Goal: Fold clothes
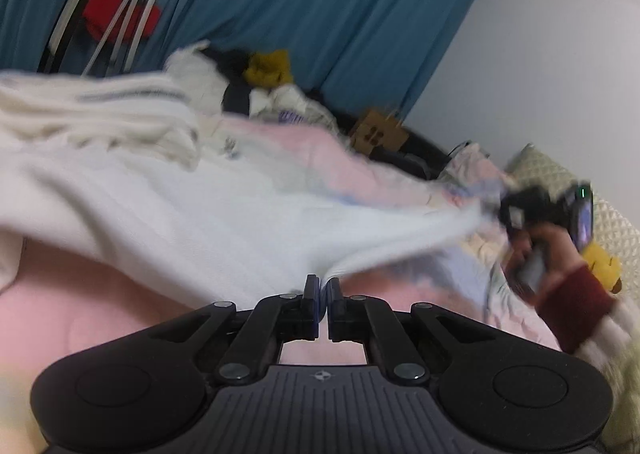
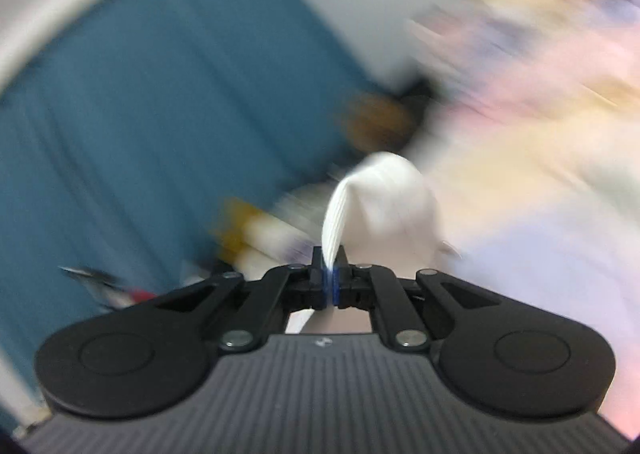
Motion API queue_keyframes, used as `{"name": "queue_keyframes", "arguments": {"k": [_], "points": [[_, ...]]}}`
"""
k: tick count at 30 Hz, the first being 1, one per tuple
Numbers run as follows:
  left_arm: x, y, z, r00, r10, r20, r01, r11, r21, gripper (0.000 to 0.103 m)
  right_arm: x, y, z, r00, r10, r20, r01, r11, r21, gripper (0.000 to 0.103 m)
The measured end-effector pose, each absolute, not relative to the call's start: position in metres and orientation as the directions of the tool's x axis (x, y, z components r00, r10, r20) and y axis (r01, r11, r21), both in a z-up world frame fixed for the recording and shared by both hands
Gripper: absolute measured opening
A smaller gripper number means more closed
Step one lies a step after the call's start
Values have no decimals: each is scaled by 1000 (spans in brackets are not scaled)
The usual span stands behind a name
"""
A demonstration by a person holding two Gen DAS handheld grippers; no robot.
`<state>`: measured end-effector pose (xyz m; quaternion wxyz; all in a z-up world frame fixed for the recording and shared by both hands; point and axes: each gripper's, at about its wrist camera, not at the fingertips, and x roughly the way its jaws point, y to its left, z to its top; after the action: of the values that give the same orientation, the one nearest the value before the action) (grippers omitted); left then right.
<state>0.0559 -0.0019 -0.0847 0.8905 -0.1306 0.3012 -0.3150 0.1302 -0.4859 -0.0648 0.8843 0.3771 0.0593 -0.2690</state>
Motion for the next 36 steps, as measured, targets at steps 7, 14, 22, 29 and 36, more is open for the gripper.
{"name": "queue_keyframes", "arguments": {"k": [7, 14, 22, 29, 36], "points": [[56, 17, -108, 581, -620, -527, 382, 780, -496, 10, 114, -509, -132, 711, -248, -658, 699, 356, 621, 6], [59, 52, -97, 621, -574, -534, 240, 787, -568, 57, 100, -509, -130, 717, -270, -643, 693, 382, 612, 6], [59, 178, -123, 783, -439, -441, -245, 434, -867, 81, 87, -536, -134, 738, -281, -614, 674, 363, 644, 6], [70, 251, -167, 880, -251, -404, -413, 20, -911, 81, 90, -542, -141, 752, -289, -592, 659, 345, 668, 6], [110, 270, -148, 846, -226, -484, -461, 148, -875, 15, 95, -544, -145, 748, -293, -596, 663, 371, 650, 6]]}}
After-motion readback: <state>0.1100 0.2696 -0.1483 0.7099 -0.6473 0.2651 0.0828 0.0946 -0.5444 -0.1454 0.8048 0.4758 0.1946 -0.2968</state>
